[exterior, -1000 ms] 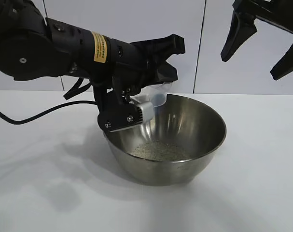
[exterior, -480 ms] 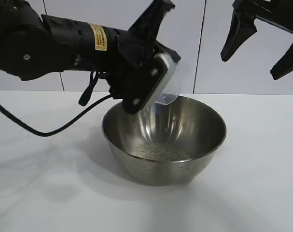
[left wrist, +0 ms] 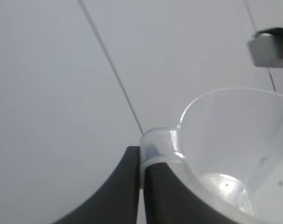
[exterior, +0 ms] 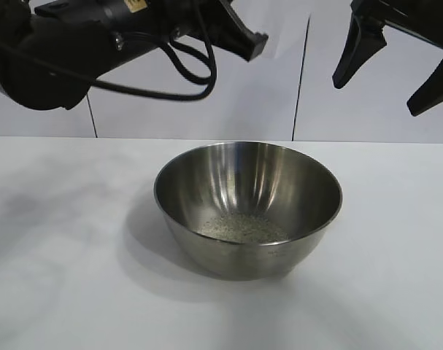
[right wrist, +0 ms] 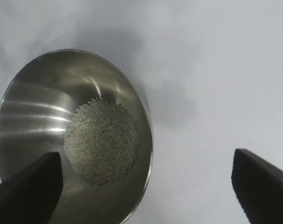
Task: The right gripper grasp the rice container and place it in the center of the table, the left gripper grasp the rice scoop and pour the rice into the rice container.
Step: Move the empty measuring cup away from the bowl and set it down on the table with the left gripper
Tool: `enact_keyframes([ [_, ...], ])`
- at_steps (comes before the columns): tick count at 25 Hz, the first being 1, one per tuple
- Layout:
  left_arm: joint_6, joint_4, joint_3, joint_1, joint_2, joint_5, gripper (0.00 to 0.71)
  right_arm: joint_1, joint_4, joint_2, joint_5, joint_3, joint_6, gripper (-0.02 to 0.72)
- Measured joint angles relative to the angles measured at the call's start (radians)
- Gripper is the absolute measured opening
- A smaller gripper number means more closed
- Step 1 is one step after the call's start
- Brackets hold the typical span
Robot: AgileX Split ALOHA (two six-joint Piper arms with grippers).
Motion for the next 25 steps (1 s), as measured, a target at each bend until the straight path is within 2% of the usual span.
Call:
enact_keyframes([
  [5, -0.03, -0.121, 0.022, 0.015, -0.036, 0.002, 0.009, 0.0, 0.001, 0.0, -0.012, 0.0, 0.0, 0.683],
  [8, -0.032, -0.134, 0.081, 0.051, -0.092, -0.001, 0.009, 0.0, 0.001, 0.0, -0.015, 0.0, 0.0, 0.683],
  [11, -0.077, -0.136, 0.161, 0.105, -0.14, -0.002, 0.009, 0.0, 0.001, 0.0, -0.025, 0.0, 0.0, 0.683],
  [17, -0.2, -0.015, 0.347, 0.24, -0.163, -0.002, 0.009, 0.0, 0.001, 0.0, -0.033, 0.0, 0.0, 0.683],
  [22, -0.208, 0.039, 0.481, 0.306, -0.163, -0.033, 0.009, 0.0, -0.001, 0.0, -0.035, 0.0, -0.004, 0.683],
  [25, -0.208, 0.081, 0.518, 0.338, -0.128, -0.052, 0.009, 0.0, -0.001, 0.0, -0.035, 0.0, -0.004, 0.683],
])
